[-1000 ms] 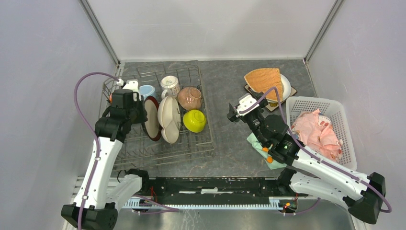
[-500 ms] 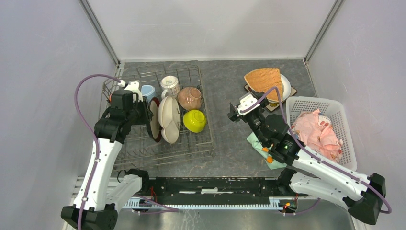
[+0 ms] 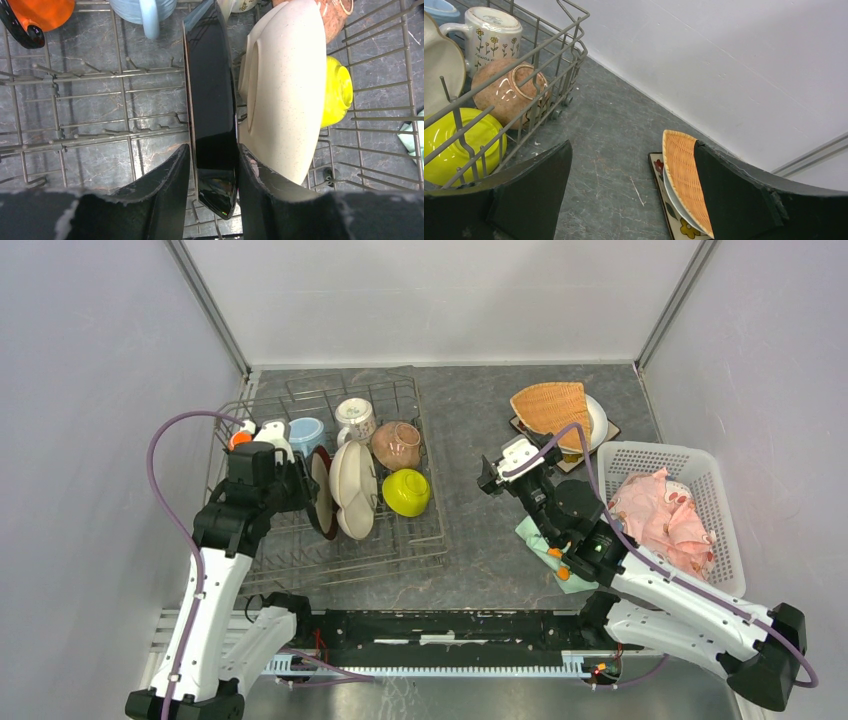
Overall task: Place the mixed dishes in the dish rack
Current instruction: Insert the plate into the dish rack.
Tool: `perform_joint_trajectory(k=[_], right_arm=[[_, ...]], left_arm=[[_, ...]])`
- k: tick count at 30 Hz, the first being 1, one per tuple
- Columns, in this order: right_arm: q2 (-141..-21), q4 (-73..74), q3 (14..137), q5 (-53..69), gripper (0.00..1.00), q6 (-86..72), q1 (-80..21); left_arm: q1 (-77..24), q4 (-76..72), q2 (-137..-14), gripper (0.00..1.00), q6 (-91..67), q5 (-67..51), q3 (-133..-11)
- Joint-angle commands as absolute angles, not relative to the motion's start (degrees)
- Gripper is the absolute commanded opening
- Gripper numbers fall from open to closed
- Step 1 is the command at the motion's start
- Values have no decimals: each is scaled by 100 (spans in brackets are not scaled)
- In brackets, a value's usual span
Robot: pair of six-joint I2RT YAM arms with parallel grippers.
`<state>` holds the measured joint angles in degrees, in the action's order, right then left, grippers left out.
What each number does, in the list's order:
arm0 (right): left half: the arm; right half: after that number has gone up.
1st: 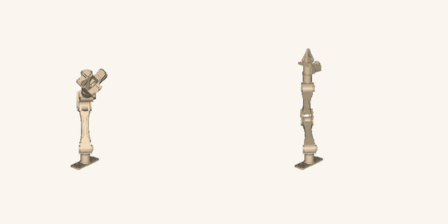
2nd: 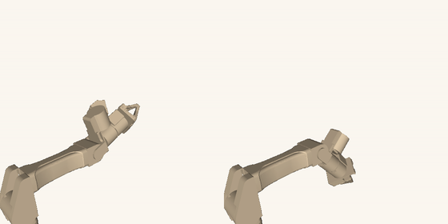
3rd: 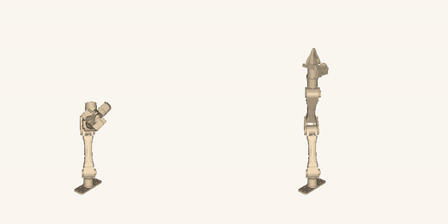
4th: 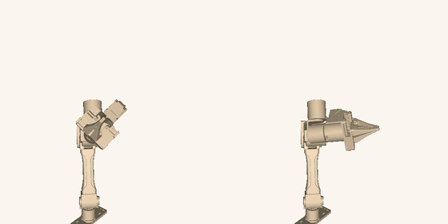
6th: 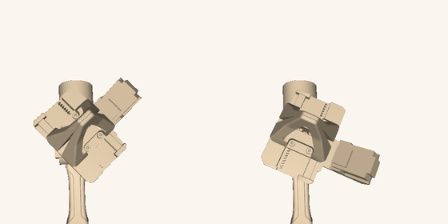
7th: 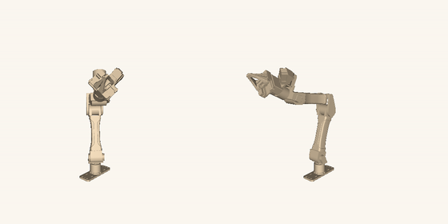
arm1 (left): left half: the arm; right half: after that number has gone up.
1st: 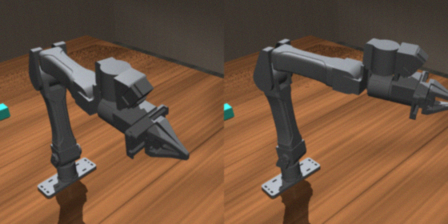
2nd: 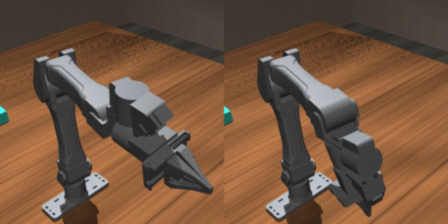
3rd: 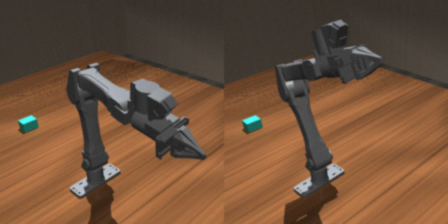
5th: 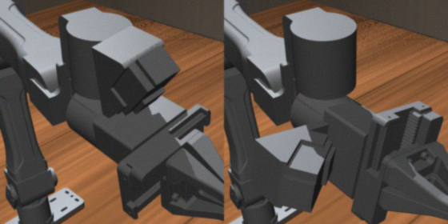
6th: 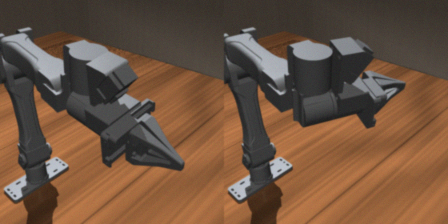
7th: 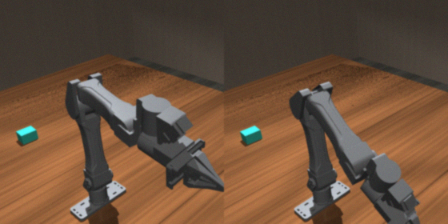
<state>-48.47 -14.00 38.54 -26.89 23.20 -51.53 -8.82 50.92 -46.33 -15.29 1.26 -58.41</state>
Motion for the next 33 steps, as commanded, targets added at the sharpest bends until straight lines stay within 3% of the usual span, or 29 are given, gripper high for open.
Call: perform_joint_trajectory(k=[1, 6, 23, 33], right_arm=[[-4872, -1576, 3858, -2680, 98, 2237, -5116], [-4928, -1571, 3876, -2632, 98, 2214, -5106], [-4953, -1581, 3850, -2598, 98, 2232, -5056], [-5217, -1463, 4009, -2719, 98, 2111, -4906]], left_arm=[[-896, 5304, -4602, 48, -1765, 383, -5800], [-896, 5241, -4710, 61, -1770, 455, -5959], [-897, 4882, -4752, 64, -1863, 818, -6367], [-881, 4323, -5249, 75, -1459, 1931, -6541]])
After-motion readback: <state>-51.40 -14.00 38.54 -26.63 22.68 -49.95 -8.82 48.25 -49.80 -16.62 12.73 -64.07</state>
